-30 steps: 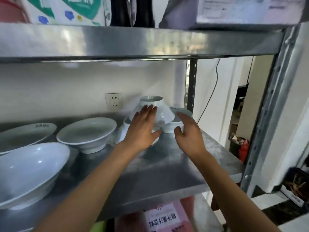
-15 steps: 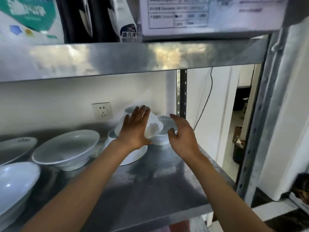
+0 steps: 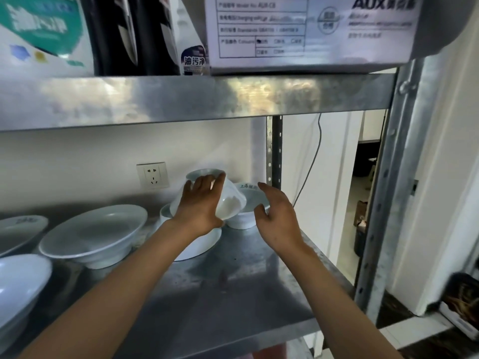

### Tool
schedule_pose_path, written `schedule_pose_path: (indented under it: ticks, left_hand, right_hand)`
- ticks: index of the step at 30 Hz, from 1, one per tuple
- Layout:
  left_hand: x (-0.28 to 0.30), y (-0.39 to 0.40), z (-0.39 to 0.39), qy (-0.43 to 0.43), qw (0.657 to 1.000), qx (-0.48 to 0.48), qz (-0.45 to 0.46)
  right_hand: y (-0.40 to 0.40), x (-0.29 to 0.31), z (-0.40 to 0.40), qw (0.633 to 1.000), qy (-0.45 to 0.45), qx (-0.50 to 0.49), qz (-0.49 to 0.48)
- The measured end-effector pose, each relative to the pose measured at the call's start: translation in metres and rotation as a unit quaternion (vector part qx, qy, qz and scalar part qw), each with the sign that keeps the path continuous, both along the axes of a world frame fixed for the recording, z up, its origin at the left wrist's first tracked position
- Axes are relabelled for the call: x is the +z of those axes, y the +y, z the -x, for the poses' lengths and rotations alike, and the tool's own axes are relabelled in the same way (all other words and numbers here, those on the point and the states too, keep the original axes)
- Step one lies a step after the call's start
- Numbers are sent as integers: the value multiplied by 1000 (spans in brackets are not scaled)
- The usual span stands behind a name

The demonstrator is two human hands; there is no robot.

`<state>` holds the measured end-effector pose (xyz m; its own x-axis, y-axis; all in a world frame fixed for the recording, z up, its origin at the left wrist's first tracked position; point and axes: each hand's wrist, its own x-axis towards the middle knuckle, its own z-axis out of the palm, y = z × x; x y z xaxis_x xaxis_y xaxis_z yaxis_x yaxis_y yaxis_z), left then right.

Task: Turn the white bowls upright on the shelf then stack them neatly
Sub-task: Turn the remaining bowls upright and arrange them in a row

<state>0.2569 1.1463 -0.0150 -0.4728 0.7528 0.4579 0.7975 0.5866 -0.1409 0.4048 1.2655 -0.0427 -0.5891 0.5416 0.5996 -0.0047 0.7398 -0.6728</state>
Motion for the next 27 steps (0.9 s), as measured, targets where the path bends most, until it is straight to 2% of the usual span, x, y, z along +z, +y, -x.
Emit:
schedule_pose_path:
  ticks: [4, 10, 13, 15, 18, 21, 25, 27]
  left_hand:
    - [-3, -5, -10, 41, 998, -15, -37]
    - [1, -25, -22, 78, 990, -55, -104]
    - [1, -40, -29, 103, 985, -69, -122]
    - [-1, -53, -34, 119, 979, -84, -142]
    - [-3, -73, -44, 142, 969, -102, -174]
    - [-4, -87, -52, 139, 966, -103, -194]
    - [-8, -101, -56, 67, 960, -120, -244]
    - [-12, -106, -61, 34, 957, -121, -262]
  right_hand:
    - [0, -3, 3, 1000, 13, 3, 28]
    - [-16, 8, 3, 985, 52, 20, 164]
    - [-24, 18, 7, 977, 13, 32, 211]
    - [-29, 24, 10, 958, 8, 43, 285]
    - [-40, 31, 10, 900, 54, 122, 415]
    - [-55, 35, 7, 874, 109, 187, 435]
    - [-69, 45, 2, 818, 158, 283, 475]
    - [-74, 53, -2, 825, 161, 288, 458]
